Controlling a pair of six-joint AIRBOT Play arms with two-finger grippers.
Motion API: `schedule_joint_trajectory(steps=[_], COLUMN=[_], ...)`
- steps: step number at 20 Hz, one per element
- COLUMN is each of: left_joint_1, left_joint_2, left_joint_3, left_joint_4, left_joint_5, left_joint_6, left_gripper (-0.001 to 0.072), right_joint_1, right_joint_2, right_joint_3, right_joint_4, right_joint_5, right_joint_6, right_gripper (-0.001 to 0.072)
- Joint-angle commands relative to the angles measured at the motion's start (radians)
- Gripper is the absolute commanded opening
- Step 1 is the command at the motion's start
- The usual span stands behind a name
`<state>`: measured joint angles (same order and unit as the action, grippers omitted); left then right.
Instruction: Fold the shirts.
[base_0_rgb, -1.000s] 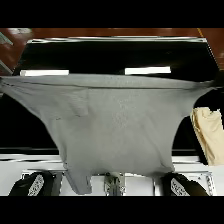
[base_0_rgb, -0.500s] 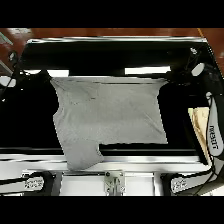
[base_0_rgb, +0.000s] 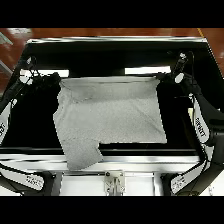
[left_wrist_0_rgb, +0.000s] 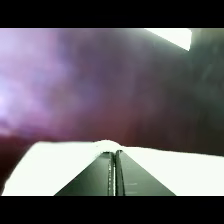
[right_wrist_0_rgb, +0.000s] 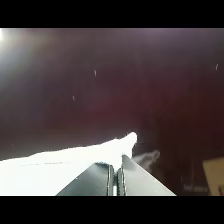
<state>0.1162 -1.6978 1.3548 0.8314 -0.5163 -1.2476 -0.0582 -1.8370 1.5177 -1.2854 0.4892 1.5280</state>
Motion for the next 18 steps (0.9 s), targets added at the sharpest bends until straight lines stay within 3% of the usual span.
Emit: schedule_joint_trajectory(steps=[1,4,6,9,15,16,17,18], left_joint_1=[0.021,0.07,0.101,0.109,0.083,0.087,0.095,0.111], left_joint_2=[-0.002,0.015,0.01,0.01,-0.014,-0.015,-0.012,-0.005], left_joint_3=[0.011,0.011,0.01,0.009,0.008,0.009,0.009,0.009], left_joint_4=[0.066,0.206,0.212,0.212,0.208,0.209,0.21,0.211], left_joint_5=[-0.246,-0.524,-0.669,-0.708,-0.727,-0.752,-0.788,-0.832], left_joint_6=[0.043,-0.016,-0.031,-0.073,-0.147,-0.162,-0.181,-0.185], left_gripper=[0.0033,0.0033,0.0033,0.0034,0.004,0.0172,0.0375,0.0446], right_joint_1=[-0.003,-0.031,-0.061,-0.074,-0.055,-0.055,-0.06,-0.069], right_joint_2=[0.01,0.055,0.05,0.016,-0.019,-0.016,-0.004,0.014], right_joint_3=[0.0,0.0,0.0,-0.001,0.0,0.008,0.019,0.032], right_joint_4=[-0.035,-0.151,-0.15,-0.121,-0.037,-0.03,-0.033,-0.037], right_joint_5=[0.197,0.491,0.644,0.75,0.764,0.778,0.813,0.844], right_joint_6=[-0.002,-0.002,0.008,0.01,0.036,0.035,0.034,0.019], right_gripper=[0.0062,0.0063,0.0063,0.0063,0.0088,0.0089,0.0104,0.0301])
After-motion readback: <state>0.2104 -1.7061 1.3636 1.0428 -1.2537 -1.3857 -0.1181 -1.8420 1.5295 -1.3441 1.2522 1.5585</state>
